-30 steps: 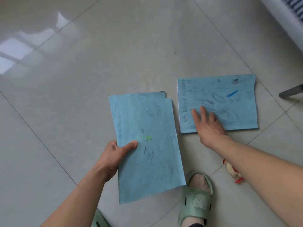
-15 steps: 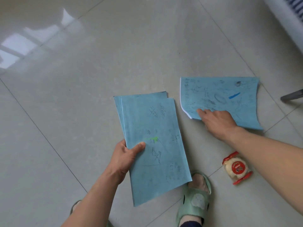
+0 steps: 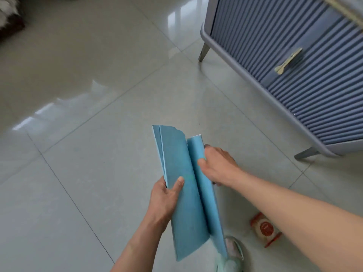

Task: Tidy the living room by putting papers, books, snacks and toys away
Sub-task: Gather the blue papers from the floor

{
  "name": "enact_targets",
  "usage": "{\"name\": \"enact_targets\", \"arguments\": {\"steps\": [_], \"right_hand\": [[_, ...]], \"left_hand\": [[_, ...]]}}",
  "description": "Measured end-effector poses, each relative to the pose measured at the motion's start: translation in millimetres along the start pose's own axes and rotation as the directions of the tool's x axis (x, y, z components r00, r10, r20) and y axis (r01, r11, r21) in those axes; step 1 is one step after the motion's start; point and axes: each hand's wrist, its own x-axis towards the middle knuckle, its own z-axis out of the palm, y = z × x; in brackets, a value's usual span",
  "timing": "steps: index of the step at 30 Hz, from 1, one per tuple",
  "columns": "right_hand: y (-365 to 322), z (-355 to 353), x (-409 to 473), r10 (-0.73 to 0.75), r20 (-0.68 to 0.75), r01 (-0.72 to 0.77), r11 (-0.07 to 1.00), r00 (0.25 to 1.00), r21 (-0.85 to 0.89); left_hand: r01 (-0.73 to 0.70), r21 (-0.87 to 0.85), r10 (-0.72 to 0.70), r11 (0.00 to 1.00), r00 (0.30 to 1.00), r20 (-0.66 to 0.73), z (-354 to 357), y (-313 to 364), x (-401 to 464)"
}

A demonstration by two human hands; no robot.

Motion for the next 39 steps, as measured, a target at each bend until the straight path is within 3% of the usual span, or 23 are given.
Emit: {"name": "enact_targets", "arguments": {"steps": [5,11,20,25,30,32,36,39], "right_hand": [[-44.2,-35.0,-18.5,0.021,-0.028,-0.015,0.98,0.999,0.199],[-63.5,-90.5,-27.5,0.053,-0.055,-0.032,0.943,0.997,0.33],[-66.7,-138.6,-42.6,0.05,-0.035,-0.025,0.854,0.998,0.52],[-53.6,-157.0,-57.4,-0.041,-0.015,0.04,0.717,0.999,0.696],[-13.3,-162.7,-55.5,0.095,-0.057,-0.04,0.787,0.994,0.616],[2.5,-167.3,-60.1,0.137,-0.002,-0.094,0.691,0.991,0.717],[26.4,-188.7,-75.8,0.089,0.184,-0.198,0.196,0.979,0.96],[41.4,-213.9,-81.9,0.01,0.192,-0.192,-0.012,0.981,0.981]], "left_hand": [[-0.091,0.212,0.078,0.973,0.994,0.072,7.7,55.9,-15.9],[-0.171,0.196,0.133,0.966,0.972,0.195,6.3,115.2,-31.8],[-0.255,0.516,0.217,0.818,0.967,0.133,20.9,161.9,-44.6],[-0.242,0.377,0.223,0.894,0.97,0.094,25.9,196.0,-74.1],[-0.231,0.148,0.201,0.961,0.96,0.195,38.1,233.3,-106.3],[-0.229,0.064,0.208,0.971,0.948,0.24,41.8,247.1,-112.8],[-0.195,-0.092,0.214,0.976,0.929,0.301,58.1,274.4,-119.7],[-0.213,-0.124,0.243,0.969,0.91,0.337,74.8,292.0,-113.5]]}}
